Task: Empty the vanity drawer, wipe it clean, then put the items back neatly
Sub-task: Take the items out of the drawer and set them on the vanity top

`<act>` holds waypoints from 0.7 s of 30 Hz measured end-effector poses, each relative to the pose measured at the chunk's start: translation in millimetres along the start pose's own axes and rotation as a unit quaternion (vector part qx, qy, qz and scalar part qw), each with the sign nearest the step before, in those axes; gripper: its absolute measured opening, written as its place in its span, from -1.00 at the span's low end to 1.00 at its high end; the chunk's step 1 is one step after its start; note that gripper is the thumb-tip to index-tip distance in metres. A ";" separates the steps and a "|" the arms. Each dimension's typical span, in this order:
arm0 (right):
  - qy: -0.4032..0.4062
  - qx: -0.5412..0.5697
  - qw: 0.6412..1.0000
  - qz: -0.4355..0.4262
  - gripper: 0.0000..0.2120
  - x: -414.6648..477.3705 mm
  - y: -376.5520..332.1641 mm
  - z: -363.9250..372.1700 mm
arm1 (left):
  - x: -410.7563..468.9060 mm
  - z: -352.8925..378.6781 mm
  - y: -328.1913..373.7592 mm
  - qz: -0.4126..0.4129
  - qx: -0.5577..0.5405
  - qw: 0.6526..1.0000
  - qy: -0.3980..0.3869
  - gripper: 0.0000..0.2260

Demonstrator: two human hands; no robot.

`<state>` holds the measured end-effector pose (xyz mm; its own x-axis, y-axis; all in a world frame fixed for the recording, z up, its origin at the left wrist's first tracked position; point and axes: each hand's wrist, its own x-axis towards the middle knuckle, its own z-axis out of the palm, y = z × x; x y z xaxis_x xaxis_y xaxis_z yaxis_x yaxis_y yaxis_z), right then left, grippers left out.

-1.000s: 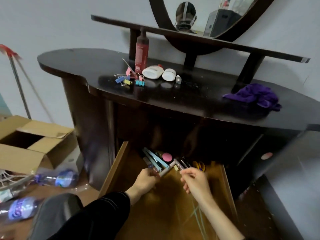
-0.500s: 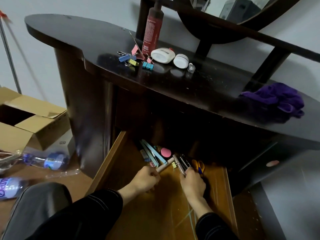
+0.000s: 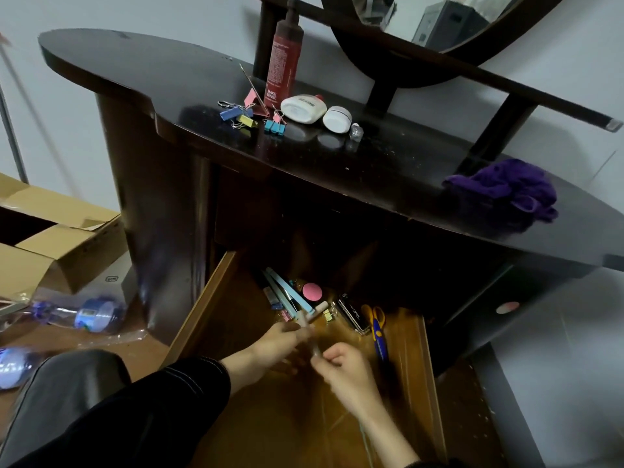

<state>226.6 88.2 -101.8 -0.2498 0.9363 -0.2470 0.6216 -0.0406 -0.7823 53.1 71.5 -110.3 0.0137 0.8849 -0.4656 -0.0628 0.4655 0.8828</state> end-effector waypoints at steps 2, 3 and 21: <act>-0.029 -0.017 0.999 -0.020 -0.81 -6.4 -6.1 6.0 | 2.4 -0.8 -0.3 0.006 -0.033 0.999 0.020 -0.75; -0.039 -0.024 0.999 -0.029 -0.81 -6.0 -6.8 7.4 | 3.6 -1.6 0.4 0.014 -0.056 0.998 0.034 -0.76; 0.122 -0.442 0.889 0.007 -0.76 115.4 13.9 -25.9 | 16.5 -19.9 0.9 -0.002 -0.117 0.988 0.096 -0.94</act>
<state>225.6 204.7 -126.4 -0.1360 0.9900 -0.0369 0.9907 0.1362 0.0003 33.4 86.1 -118.5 -0.1745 0.8525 -0.4927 -0.2933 0.4326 0.8525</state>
